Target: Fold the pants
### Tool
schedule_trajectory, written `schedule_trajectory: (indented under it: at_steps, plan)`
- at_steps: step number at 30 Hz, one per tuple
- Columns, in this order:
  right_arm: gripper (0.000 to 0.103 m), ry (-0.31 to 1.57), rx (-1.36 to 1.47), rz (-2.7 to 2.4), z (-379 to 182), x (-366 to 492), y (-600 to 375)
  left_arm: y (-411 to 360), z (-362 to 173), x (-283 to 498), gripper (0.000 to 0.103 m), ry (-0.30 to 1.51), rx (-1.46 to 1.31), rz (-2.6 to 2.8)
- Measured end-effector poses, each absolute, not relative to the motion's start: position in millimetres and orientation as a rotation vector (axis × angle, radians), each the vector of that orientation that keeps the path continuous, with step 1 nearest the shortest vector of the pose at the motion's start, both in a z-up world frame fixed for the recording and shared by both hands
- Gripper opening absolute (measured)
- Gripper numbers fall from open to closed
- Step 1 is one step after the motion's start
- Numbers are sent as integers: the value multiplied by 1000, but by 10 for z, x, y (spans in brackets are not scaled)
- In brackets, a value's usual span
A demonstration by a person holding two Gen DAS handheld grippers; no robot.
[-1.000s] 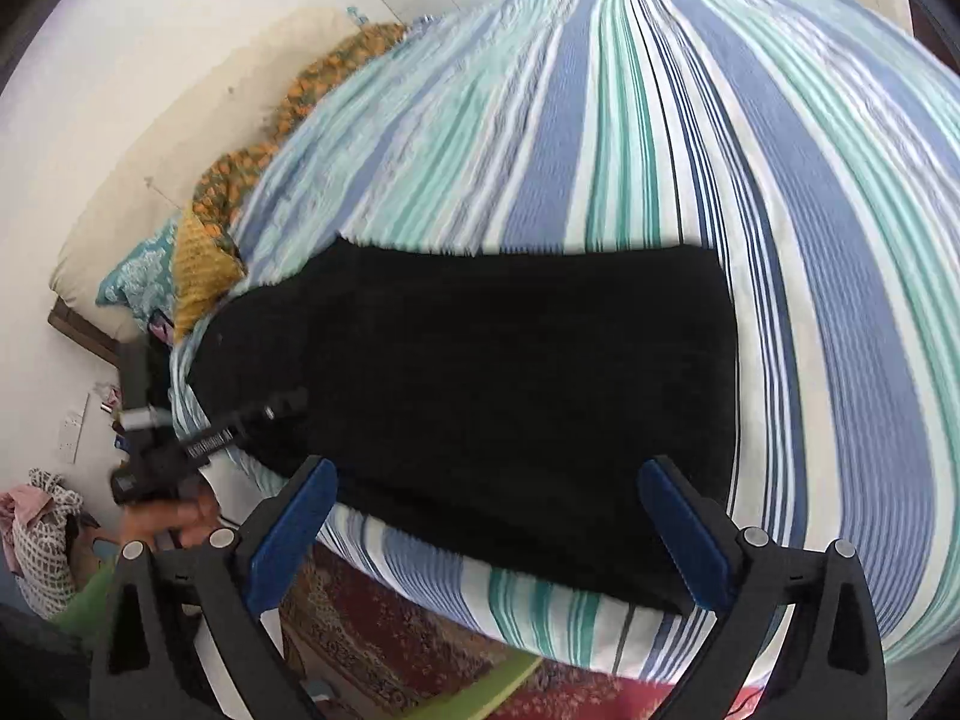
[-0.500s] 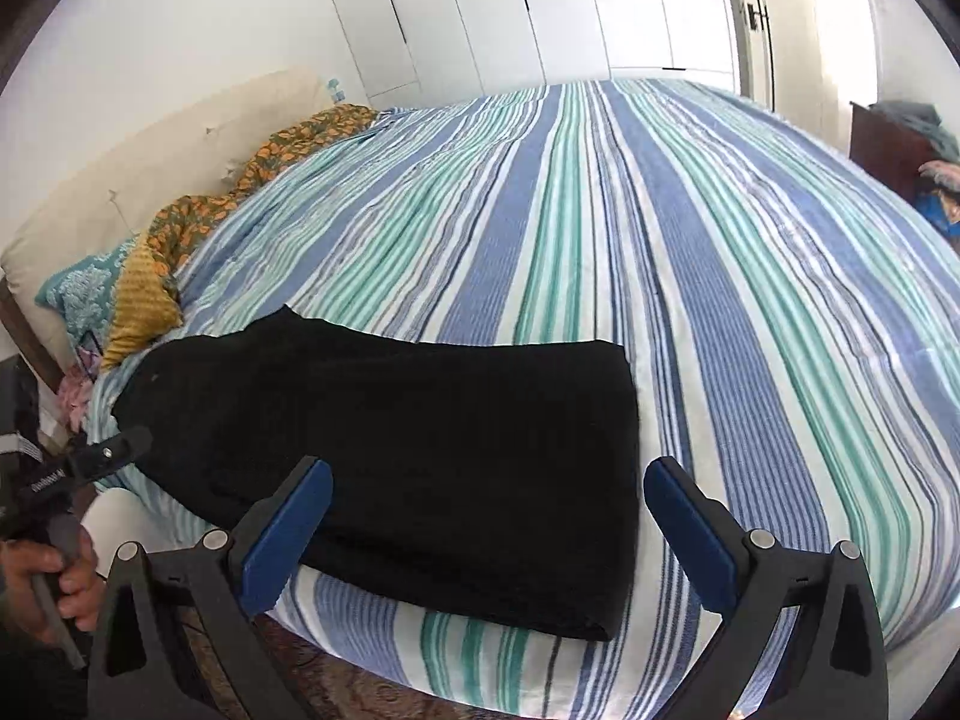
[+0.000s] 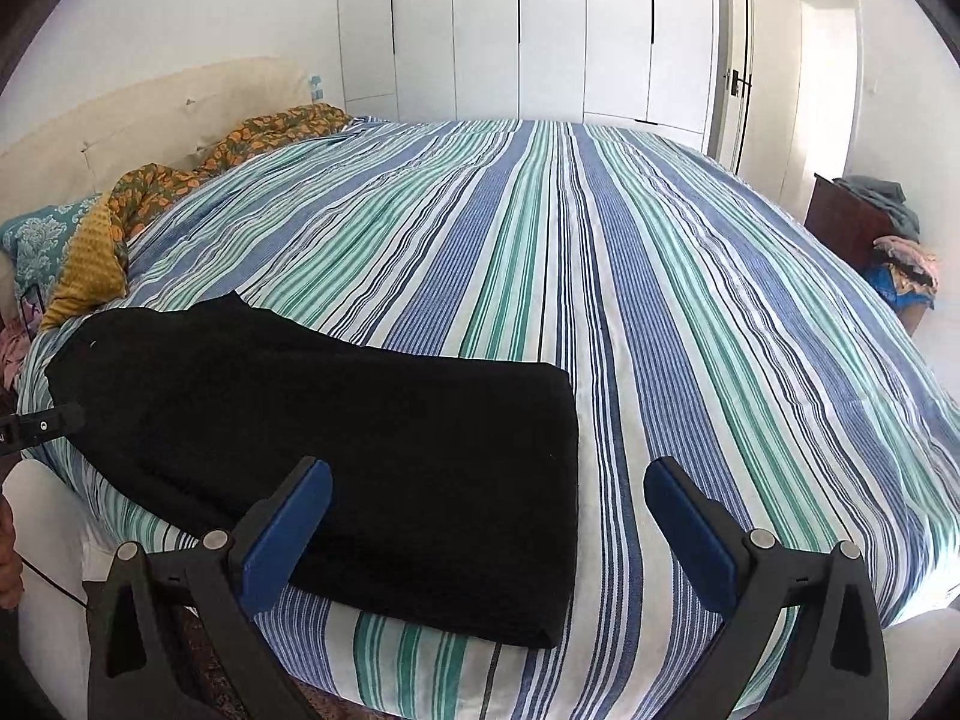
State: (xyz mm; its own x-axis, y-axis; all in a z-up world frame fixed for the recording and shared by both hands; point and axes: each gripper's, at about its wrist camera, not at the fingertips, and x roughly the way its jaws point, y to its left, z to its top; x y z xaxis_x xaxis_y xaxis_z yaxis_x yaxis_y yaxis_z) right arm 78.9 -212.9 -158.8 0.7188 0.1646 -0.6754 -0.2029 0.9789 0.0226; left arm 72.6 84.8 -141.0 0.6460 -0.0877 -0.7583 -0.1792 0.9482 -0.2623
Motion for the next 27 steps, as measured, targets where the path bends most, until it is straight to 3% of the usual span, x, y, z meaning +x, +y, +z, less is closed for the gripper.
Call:
schedule_trajectory:
  at_steps: [15,19,22,24,27]
  plan:
    - [103,762,-67,229,-1631,779,-2119,1416,-1462,643,91,880,-481,168]
    - [103,767,-82,245,-1647,795,-2073,2072,-1298,703,91,794,-604,232]
    - [103,783,-90,251,-1684,799,-2061,2840,-1420,632,91,748,-867,313]
    - [103,798,-88,251,-1717,811,-2058,3238,-1604,554,89,737,-1033,327]
    - [103,817,-83,251,-1759,834,-2043,3548,-1834,525,73,772,-1122,317]
